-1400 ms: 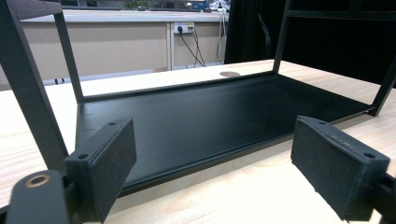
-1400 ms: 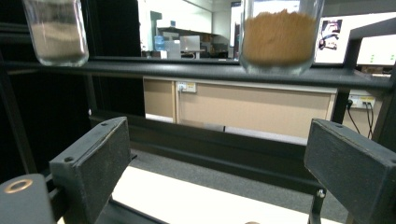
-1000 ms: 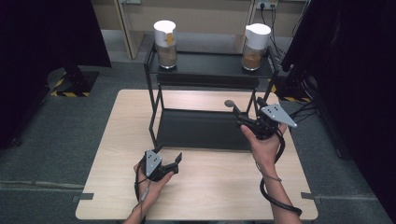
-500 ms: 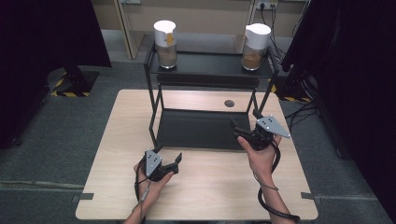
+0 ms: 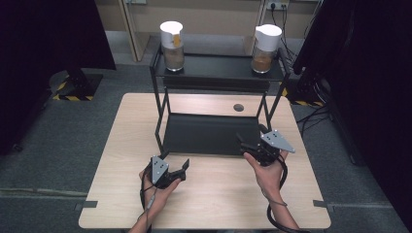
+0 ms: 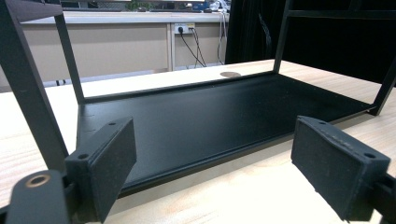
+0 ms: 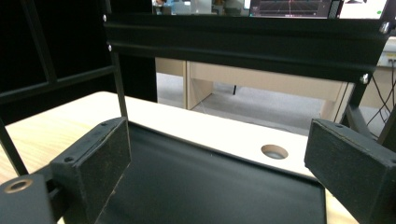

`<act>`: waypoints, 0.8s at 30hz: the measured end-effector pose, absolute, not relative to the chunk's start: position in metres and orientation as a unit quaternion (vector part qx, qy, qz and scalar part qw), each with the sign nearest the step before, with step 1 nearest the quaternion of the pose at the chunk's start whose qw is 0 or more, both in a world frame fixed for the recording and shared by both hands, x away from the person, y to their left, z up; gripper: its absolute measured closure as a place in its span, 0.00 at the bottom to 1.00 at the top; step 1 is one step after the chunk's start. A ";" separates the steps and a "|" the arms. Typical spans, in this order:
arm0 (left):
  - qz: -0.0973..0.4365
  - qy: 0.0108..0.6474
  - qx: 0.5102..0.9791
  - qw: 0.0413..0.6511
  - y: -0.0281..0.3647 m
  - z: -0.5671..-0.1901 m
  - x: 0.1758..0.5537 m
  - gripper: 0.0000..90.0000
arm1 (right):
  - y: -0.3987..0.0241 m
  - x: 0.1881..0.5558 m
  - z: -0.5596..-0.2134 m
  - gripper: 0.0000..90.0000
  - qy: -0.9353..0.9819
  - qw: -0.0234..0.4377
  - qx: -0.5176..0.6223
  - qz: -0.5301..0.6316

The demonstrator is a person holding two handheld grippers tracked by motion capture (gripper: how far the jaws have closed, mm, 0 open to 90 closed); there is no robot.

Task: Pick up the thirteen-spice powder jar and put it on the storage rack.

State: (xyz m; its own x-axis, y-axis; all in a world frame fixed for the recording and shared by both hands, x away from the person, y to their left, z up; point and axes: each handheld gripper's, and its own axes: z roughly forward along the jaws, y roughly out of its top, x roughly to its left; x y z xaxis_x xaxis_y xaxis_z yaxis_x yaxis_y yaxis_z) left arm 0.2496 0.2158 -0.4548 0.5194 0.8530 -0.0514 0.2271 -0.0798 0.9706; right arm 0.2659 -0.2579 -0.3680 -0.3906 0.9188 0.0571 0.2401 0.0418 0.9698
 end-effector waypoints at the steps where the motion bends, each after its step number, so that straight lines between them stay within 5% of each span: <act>1: 0.285 0.399 0.677 0.549 0.216 -0.455 0.250 0.15 | -0.258 0.265 -0.370 0.08 0.647 0.320 0.449 0.526; 24: 0.287 0.399 0.676 0.549 0.215 -0.455 0.249 0.15 | -0.260 0.246 -0.409 0.08 0.669 0.284 0.464 0.505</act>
